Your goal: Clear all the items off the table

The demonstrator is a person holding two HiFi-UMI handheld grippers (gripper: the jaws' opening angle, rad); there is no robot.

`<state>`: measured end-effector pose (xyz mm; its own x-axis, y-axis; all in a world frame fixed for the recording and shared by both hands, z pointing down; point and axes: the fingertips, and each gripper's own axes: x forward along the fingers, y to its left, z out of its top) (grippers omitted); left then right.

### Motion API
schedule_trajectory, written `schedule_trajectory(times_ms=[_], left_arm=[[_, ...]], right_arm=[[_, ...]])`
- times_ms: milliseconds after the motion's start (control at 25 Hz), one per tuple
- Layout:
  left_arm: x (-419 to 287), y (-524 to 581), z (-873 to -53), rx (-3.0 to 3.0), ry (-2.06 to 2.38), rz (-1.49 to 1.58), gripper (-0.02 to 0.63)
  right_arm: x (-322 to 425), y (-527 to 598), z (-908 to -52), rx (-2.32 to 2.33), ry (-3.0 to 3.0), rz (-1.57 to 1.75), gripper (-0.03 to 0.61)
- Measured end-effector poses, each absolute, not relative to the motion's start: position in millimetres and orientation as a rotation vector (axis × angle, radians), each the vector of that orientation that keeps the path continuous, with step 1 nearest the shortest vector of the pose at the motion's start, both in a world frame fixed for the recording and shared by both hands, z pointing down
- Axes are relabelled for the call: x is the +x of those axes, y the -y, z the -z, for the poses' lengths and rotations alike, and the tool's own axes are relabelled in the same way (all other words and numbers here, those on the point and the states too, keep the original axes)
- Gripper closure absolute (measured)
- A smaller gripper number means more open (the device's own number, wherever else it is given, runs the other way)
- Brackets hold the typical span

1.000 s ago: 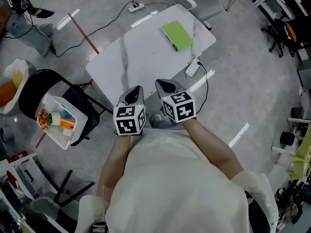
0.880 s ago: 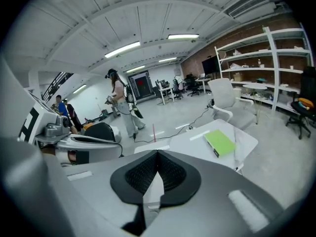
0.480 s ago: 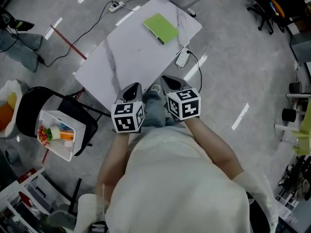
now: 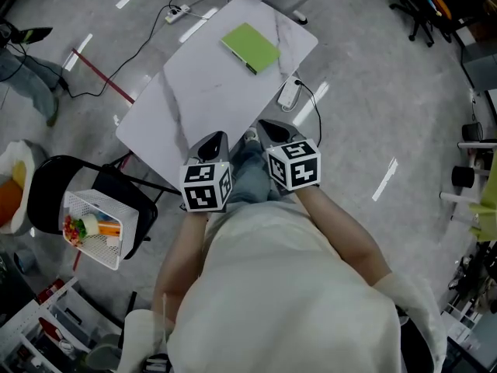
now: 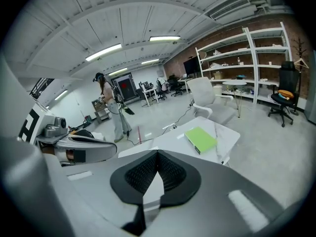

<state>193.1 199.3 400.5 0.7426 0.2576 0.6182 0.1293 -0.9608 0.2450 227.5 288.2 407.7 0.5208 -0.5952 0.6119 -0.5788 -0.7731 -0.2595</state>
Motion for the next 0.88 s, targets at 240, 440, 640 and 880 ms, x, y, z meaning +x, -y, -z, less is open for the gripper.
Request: schedule_trajectory(times_ms=[240, 440, 640, 880], left_arm=[[230, -199, -402, 2.748, -0.305, -1.016, 0.606], [260, -200, -401, 2.741, -0.3, -1.017, 0.606], [296, -194, -408, 2.723, -0.26, -1.023, 0.606], [344, -194, -414, 2.705, -0.216, -1.029, 0.606]], right_arm=[[258, -285, -413, -2.711, -1.062, 1.129, 0.58], [287, -286, -414, -2.705, -1.064, 1.145, 0.58], [320, -288, -419, -2.709, -1.072, 1.171, 0.58], [366, -302, -419, -2.734, -1.076, 1.192, 0.58]])
